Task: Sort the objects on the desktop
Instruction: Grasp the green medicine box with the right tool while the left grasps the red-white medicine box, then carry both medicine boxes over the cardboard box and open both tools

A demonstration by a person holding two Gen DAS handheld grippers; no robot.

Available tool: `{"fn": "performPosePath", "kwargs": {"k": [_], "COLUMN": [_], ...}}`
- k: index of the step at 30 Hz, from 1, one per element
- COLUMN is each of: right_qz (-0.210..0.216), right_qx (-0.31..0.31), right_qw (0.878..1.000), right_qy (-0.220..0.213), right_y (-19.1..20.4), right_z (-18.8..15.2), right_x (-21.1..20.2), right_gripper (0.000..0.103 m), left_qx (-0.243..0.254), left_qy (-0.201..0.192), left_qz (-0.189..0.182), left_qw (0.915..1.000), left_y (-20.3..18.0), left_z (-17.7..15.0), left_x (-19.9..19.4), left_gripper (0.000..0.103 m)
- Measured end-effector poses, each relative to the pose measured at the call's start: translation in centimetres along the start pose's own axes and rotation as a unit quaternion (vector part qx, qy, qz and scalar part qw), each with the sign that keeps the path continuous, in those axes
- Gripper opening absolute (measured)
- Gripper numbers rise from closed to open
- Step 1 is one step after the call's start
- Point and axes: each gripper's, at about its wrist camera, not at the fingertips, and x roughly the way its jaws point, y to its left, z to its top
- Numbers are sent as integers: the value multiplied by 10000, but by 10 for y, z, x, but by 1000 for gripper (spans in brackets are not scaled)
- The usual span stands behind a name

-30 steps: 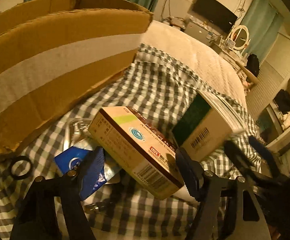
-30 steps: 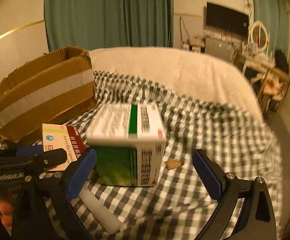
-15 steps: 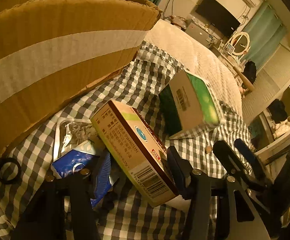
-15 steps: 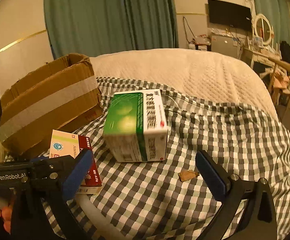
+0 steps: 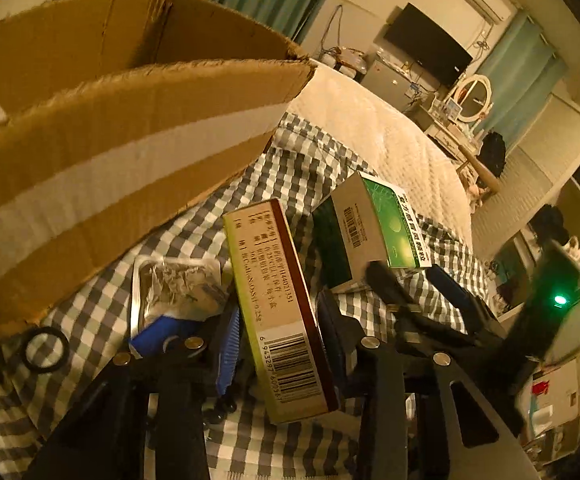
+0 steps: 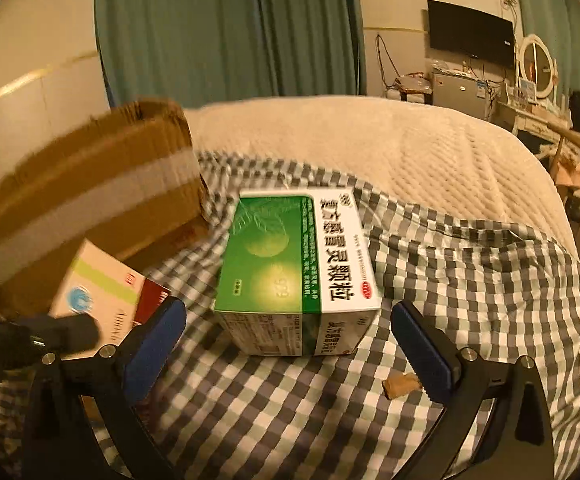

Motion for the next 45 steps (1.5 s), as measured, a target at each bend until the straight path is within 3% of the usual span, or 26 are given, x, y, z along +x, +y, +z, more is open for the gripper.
{"fn": "performPosePath", "kwargs": {"k": [2,3,4,9,14,18,23,27,32,36,41,45], "right_qz": [-125,-112,-35,178,43,-49,-368,-210,-145,381,858,1031], "right_qx": [-17,23,75,541,884,1143,800,1067,818,714,534,539], "right_qw": [9998,9997,9997,9980,9959,9934,9961,9940,9965,9956,9935,9922], "right_qy": [174,222,221,280,164,3,97,141,-131,-465,-531,-438], "right_y": [1,0,-2,-21,-35,-37,-20,-12,20,71,137,179], "right_z": [-2,-2,-3,-5,-3,-5,-20,-31,5,59,104,125], "right_x": [12,15,16,9,-26,-63,-114,-154,-196,-202,-166,-119], "right_gripper": [101,95,77,77,77,77,77,77,77,77,77,77], "left_qx": [119,193,295,549,824,901,987,1008,1081,1084,803,746], "left_qy": [40,74,83,140,104,20,-124,-251,-943,-1365,-1560,-1391], "left_qz": [50,64,100,283,205,-4,-217,-375,-496,-415,-208,-45], "left_qw": [9999,9998,9995,9980,9963,9959,9948,9939,9884,9838,9843,9875], "left_y": [-5,-8,-11,-21,-36,-43,-41,-32,-13,25,98,131], "left_z": [0,0,-1,0,-2,-2,-2,18,67,104,136,143], "left_x": [6,9,12,23,10,-13,-50,-82,-145,-177,-169,-138], "left_gripper": [36,35,35,35,32,30,30,30,30,30,30,30]}}
